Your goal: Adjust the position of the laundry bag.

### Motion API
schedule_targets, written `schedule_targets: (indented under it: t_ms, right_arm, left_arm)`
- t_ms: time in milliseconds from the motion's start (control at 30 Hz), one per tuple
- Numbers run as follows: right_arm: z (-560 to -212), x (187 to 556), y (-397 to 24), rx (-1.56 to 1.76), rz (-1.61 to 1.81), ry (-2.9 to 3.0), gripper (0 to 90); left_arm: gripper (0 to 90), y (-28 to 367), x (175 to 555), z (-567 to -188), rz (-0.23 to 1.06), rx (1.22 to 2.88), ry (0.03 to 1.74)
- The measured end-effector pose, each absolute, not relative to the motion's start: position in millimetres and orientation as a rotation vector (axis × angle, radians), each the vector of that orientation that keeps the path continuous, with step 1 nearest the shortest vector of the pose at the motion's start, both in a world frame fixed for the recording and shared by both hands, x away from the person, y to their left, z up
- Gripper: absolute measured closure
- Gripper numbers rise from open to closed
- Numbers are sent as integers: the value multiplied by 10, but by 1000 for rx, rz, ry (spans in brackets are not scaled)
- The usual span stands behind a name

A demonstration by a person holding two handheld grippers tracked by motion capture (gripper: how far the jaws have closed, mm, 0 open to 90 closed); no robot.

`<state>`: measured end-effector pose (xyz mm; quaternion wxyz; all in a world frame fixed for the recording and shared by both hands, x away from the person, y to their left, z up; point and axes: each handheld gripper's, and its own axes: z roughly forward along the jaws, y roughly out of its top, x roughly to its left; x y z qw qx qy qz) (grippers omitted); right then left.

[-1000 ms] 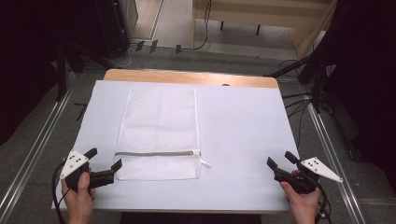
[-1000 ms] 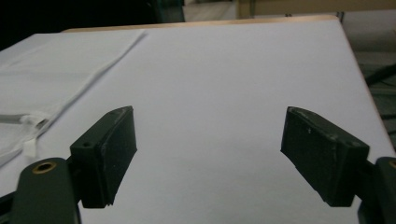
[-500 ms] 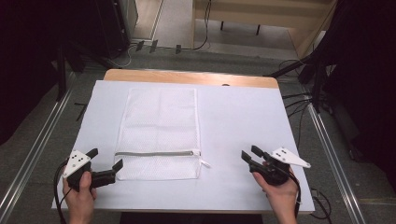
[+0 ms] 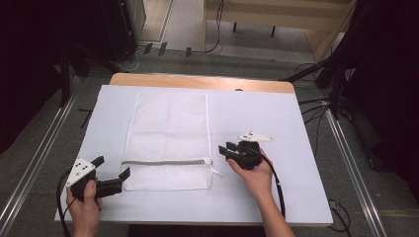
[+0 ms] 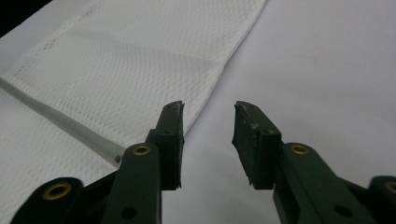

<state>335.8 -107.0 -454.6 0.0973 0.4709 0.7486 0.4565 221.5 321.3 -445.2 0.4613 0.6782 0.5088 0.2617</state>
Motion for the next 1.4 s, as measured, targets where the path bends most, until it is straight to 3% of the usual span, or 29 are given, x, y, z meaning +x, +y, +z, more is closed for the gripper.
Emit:
schedule_targets:
  t_ms: [300, 500, 667, 867, 1033, 1400]
  right_arm:
    - [-4639, 3659, -686, 1558, 1210, 2283, 673]
    - [-4663, 3686, -633, 1620, 1185, 2305, 627]
    - [-4670, 3687, -621, 1677, 1161, 2346, 642]
    - [-4661, 3697, -591, 1746, 1164, 2391, 714]
    - [-4666, 3694, -571, 1763, 1129, 2411, 900]
    - [-4541, 3503, -695, 1671, 1209, 2402, 900]
  left_arm:
    - [0, 3241, 2226, -4453, 630, 1650, 1259]
    - [0, 3242, 2229, -4453, 635, 1661, 1279]
    - [0, 3261, 2237, -4461, 631, 1650, 1302]
    - [0, 3242, 2241, -4463, 626, 1658, 1301]
    - [0, 3233, 2246, -4469, 623, 1660, 1298]
    - [0, 3229, 2250, -4471, 611, 1666, 1293]
